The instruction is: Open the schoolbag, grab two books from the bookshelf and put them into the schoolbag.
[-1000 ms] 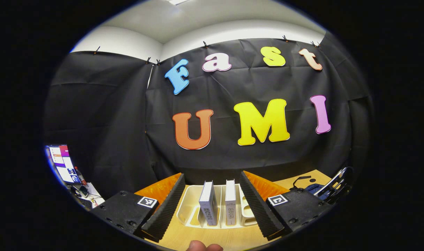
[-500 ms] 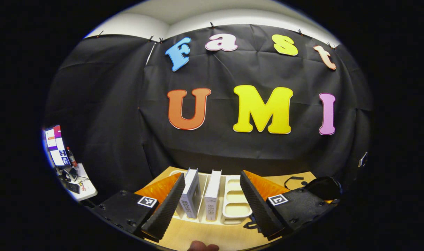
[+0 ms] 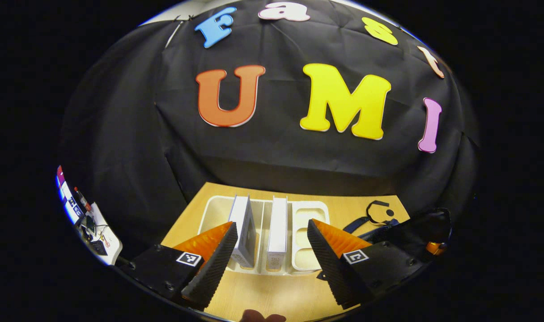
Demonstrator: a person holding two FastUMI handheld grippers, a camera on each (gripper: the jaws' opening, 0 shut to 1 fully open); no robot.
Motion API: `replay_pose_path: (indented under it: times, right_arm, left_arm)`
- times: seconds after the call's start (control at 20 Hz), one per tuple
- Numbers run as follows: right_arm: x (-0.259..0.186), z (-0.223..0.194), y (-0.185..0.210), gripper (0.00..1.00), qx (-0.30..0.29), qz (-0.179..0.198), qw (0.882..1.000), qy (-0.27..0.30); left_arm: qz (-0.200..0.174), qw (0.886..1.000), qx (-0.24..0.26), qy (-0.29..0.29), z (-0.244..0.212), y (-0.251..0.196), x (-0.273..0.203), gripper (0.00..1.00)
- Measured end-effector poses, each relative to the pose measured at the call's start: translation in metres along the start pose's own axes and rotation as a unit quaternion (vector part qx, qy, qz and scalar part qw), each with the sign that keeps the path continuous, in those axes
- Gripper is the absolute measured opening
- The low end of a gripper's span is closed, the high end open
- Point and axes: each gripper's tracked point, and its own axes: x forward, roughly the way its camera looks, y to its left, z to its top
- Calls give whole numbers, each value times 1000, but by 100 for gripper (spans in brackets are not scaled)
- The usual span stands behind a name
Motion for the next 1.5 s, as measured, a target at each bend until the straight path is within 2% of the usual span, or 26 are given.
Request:
replay_pose_path:
  times: [0.2, 0.4, 0.65, 0.95, 1.05, 1.25, 1.4, 1.5]
  right_arm:
    - [2, -3, -3, 3, 26, 4, 1000, 8]
    - [4, -4, -7, 3, 49, 1, 999, 16]
    - [4, -7, -8, 3, 49, -4, 999, 22]
    - [6, -7, -6, 4, 43, -1, 999, 24]
    - [8, -8, -6, 3, 47, 0, 999, 25]
    - [12, -12, -4, 3, 53, 4, 998, 27]
    - [14, -11, -5, 3, 53, 5, 998, 26]
    - [14, -12, -4, 3, 55, 7, 998, 26]
  left_arm:
    - [-40, 994, 13, 97, -17, -3, 45, 98]
    - [-65, 978, 43, 192, -42, -17, 93, 98]
    - [-49, 957, 66, 279, -69, -13, 121, 98]
    - [-24, 942, 63, 330, -93, -11, 137, 92]
    - [-18, 938, 51, 342, -97, -13, 139, 85]
    - [-1, 933, 70, 352, -100, -10, 141, 70]
    - [0, 930, 67, 363, -103, -17, 137, 49]
    - [8, 930, 66, 361, -100, -14, 135, 48]
